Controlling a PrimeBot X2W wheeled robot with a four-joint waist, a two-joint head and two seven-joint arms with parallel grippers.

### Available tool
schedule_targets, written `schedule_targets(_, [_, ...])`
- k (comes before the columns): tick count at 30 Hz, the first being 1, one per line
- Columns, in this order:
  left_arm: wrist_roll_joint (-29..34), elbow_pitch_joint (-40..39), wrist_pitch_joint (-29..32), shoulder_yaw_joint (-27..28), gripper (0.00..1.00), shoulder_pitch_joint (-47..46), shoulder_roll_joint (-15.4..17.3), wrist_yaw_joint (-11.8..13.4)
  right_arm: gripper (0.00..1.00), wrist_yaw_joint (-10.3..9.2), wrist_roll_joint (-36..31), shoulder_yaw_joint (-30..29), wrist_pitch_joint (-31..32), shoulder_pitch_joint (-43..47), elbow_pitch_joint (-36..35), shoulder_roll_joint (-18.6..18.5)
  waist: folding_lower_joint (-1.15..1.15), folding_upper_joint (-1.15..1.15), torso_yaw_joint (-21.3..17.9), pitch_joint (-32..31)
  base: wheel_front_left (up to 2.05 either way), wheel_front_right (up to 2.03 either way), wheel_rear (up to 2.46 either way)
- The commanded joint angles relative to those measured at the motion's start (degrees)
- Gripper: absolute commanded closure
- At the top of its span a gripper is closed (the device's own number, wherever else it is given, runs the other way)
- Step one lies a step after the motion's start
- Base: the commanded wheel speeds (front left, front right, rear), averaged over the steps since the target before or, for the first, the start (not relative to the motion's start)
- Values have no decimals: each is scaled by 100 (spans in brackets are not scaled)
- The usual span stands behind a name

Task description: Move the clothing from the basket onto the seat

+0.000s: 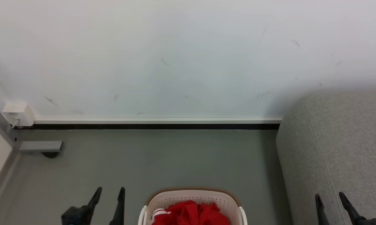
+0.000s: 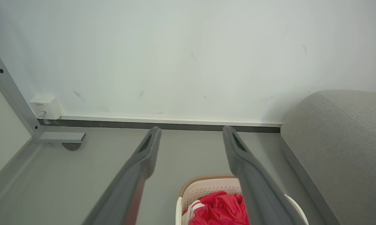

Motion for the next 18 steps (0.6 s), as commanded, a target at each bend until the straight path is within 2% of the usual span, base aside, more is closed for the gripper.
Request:
schedule_targets(1, [-6,2,-2,8,0,-21,16,-13,0,7,26,18,-1,-32,-17,-24,0,0,-37,20,0,0,0])
schedule_targets(9, [79,91,-2,-104,0,-144,16,-20,0,7,35,103,-1,-166,-132,3,0,0,-314,234,0,0,0])
schedule_targets(18, [267,542,-2,-478,0,-794,97,-23,0,6,67,184,1,-606,-525,70,0,0,-721,1019,0,0,0])
